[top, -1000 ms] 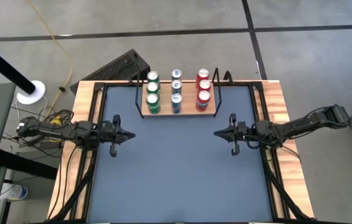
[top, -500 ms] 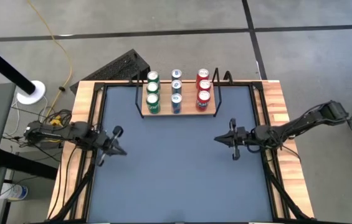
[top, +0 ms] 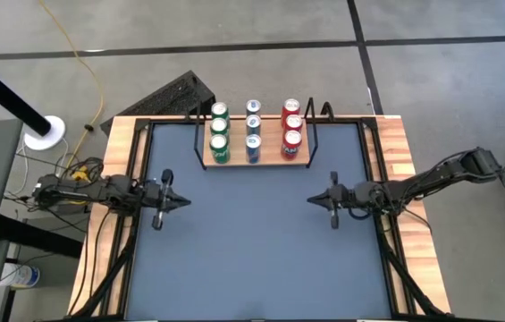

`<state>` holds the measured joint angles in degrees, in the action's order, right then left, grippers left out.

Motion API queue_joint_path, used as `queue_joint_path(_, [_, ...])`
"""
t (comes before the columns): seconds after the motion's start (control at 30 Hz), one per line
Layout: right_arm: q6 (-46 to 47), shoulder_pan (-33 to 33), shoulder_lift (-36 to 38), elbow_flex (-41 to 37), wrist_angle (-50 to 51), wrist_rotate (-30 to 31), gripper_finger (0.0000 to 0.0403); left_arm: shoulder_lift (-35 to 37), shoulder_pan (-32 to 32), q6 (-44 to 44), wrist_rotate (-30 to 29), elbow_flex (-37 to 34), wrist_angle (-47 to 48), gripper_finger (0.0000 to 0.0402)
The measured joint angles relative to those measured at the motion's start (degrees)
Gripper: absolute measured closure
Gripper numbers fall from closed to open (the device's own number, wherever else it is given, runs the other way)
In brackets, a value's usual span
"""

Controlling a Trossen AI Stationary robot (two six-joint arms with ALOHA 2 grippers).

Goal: Place canned beverage on shelf
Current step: Return to Home Position

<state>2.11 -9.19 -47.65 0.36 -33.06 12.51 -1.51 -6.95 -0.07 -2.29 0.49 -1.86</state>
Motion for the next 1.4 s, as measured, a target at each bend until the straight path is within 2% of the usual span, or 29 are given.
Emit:
queue_joint_path(0.07, [5.3,0.5,1.5,0.0,4.1,4.5,0.0403,-0.5,0.3,-0.5,0.0,0.0,-0.1,0.0401])
queue_joint_path(0.13, [6.3,1.2,2.4,0.0,8.1,10.1,0.0403,-0.8,0.5,-0.9,0.0,0.0,0.0,0.0401])
queue_joint_path(0.2, [6.5,2.0,2.6,0.0,10.6,12.5,0.0403,-1.0,0.6,-1.6,0.1,0.0,-0.2,0.0401])
queue_joint_path(0.57, [6.5,3.0,2.3,-0.1,17.9,12.8,0.0403,-1.1,0.6,1.0,0.1,-0.1,0.0,0.0401])
queue_joint_path(1.4, [6.5,3.0,2.3,-0.1,17.8,12.8,0.0403,-1.1,0.6,-0.6,0.2,-0.1,0.0,0.0401])
